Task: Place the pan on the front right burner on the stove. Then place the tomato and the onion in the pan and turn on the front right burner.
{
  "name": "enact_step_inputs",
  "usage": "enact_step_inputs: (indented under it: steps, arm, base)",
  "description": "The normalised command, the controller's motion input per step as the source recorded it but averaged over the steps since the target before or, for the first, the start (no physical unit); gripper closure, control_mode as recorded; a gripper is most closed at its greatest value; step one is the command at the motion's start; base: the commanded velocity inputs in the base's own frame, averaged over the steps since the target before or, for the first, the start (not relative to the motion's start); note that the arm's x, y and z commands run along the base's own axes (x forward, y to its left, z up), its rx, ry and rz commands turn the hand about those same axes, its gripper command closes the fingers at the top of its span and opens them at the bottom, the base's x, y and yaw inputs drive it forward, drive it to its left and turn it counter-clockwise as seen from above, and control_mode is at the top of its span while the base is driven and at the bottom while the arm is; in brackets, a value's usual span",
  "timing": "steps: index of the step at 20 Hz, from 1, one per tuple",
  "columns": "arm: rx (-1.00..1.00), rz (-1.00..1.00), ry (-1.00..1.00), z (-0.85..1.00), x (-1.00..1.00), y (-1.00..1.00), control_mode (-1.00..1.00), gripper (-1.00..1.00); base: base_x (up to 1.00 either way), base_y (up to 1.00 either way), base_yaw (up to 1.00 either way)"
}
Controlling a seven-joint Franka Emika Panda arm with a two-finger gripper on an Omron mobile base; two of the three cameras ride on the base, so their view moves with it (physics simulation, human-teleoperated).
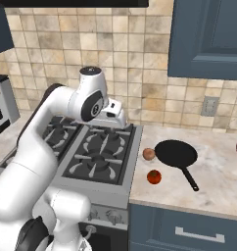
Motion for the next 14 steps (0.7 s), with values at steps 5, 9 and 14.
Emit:
enact_step_inputs:
  steps: [5,9,14]
  arm:
    - [0.0,0.07,-0.02,-0.24,0.0,-0.12,-1.0,-1.0]
    - [-0.05,0.1,-0.03,-0.39,0.0,-0.28,-1.0,-1.0]
    - [-0.08,0.09,0.01,-0.17,0.01,-0.15,-1.0,-1.0]
  base:
    - [0.0,0.0,0.0]
    - [0.0,0.0,0.0]
    - [0.0,0.0,0.0]
